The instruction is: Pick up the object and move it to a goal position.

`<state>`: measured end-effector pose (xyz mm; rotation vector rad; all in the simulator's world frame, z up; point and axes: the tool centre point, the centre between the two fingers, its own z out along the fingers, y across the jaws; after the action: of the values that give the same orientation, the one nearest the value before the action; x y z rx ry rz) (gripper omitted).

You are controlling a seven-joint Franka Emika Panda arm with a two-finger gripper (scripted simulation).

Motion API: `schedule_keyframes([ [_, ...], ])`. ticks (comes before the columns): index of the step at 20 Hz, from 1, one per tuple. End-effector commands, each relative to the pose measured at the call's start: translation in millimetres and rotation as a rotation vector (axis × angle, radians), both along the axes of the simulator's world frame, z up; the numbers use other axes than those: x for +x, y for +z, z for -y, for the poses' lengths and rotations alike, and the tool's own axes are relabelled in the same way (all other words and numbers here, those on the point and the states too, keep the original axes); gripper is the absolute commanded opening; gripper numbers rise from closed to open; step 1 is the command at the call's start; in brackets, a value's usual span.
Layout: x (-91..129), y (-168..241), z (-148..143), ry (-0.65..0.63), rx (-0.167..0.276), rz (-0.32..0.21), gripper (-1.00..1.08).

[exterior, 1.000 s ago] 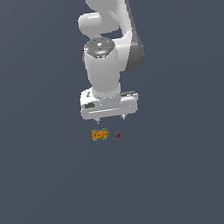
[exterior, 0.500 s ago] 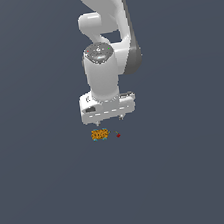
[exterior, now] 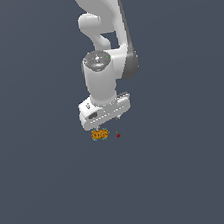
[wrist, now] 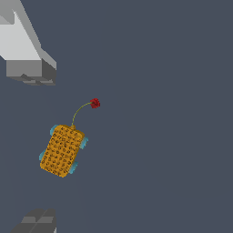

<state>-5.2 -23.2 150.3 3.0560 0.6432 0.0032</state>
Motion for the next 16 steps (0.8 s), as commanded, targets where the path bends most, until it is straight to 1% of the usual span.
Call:
schedule_keyframes([
  [1, -1, -5, 2, 0.068, -0.002, -0.002, 1.00],
  [16, -9, -36, 14, 0.465, -0.004, -0.015, 1.00],
])
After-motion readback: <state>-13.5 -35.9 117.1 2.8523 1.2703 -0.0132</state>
